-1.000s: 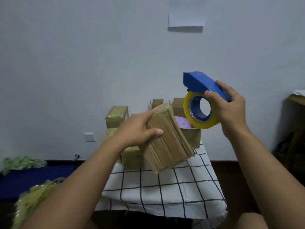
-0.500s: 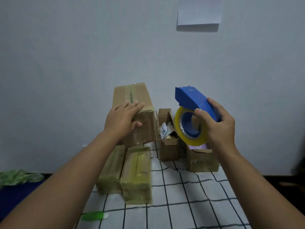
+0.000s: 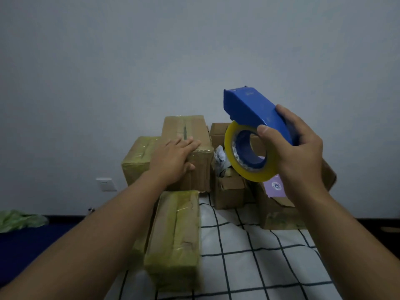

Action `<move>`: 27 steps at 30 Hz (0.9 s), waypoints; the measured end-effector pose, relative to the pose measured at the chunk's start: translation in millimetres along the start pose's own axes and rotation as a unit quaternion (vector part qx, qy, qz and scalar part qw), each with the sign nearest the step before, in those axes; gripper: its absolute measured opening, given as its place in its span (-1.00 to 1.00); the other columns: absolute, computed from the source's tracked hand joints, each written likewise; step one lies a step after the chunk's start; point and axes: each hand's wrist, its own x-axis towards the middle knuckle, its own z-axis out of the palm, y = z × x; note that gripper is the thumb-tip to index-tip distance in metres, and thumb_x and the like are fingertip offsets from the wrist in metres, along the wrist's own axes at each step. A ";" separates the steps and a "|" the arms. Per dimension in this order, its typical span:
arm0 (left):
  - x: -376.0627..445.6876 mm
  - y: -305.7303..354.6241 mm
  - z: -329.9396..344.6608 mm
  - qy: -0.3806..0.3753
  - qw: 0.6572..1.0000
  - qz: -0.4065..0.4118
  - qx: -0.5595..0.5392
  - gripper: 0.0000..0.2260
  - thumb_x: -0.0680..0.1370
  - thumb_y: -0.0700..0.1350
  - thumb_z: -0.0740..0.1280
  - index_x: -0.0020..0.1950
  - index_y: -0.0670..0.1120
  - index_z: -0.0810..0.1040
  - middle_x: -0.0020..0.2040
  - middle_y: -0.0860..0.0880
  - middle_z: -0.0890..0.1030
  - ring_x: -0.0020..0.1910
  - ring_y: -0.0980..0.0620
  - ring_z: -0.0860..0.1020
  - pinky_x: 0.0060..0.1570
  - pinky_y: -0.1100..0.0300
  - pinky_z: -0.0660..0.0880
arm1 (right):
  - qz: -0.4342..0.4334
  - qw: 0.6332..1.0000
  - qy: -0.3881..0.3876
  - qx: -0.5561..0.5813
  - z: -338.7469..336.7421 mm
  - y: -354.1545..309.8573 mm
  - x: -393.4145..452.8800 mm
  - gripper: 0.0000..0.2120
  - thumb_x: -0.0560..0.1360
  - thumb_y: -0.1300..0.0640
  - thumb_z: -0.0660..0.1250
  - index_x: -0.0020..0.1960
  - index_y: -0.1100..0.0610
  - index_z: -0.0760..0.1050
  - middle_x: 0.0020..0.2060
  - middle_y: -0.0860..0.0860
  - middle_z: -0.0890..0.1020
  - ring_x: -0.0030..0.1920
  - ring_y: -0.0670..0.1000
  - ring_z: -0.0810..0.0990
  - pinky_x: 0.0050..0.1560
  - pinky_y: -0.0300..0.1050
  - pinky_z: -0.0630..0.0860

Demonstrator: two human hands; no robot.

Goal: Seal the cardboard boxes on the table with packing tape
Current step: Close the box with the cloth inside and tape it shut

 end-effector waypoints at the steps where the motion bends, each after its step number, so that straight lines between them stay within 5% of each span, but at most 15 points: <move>1: 1.1 -0.8 7.0 -0.010 1.000 -0.006 -0.003 -0.35 0.57 0.09 0.34 0.58 0.16 0.09 0.59 0.08 0.13 0.57 -0.06 0.10 0.46 0.01 0.13 | 0.000 1.000 -0.004 0.000 -0.1 2.4 0.2 -0.57 0.48 0.11 0.48 0.32 -0.07 0.51 0.18 -0.16 0.56 0.10 -0.19 0.61 -0.04 -0.36 0.56; 8: 6.2 -12.4 41.6 -0.042 0.999 -0.030 -0.012 -0.34 0.56 0.10 0.35 0.58 0.16 0.11 0.59 0.09 0.15 0.56 -0.04 0.13 0.45 0.03 0.16 | 0.001 1.000 -0.020 -0.022 -3.6 13.8 -3.7 -0.57 0.46 0.11 0.49 0.29 -0.11 0.50 0.16 -0.22 0.55 0.06 -0.30 0.58 -0.09 -0.43 0.52; 18: 14.5 -5.7 42.6 -0.104 0.992 -0.064 -0.011 -0.28 0.60 0.07 0.28 0.60 0.15 -0.12 0.62 0.01 -0.03 0.59 -0.09 -0.05 0.51 -0.10 -0.09 | 0.002 0.999 -0.018 -0.052 -18.3 11.9 -6.6 -0.57 0.46 0.07 0.49 0.28 -0.16 0.49 0.15 -0.24 0.54 0.07 -0.28 0.57 -0.08 -0.42 0.52; 24: -0.1 61.3 -4.3 0.161 0.976 0.014 -0.143 -0.62 0.55 -0.05 0.26 0.37 -0.04 0.48 0.31 -0.01 0.51 0.26 -0.04 0.45 0.21 0.03 0.38 | 0.007 0.996 0.025 -0.080 -40.8 3.1 -9.6 -0.54 0.45 -0.01 0.52 0.31 -0.18 0.50 0.17 -0.20 0.57 0.15 -0.11 0.60 0.05 -0.21 0.61; 27: -3.2 95.2 -7.1 0.088 0.987 0.119 -0.062 -0.56 0.53 0.14 0.26 0.36 -0.01 0.49 0.28 0.01 0.53 0.29 -0.03 0.43 0.26 0.03 0.31 | 0.010 0.997 0.034 -0.064 -51.7 -3.1 -16.0 -0.55 0.47 0.07 0.50 0.33 -0.09 0.50 0.15 -0.21 0.56 0.14 -0.11 0.60 0.07 -0.18 0.63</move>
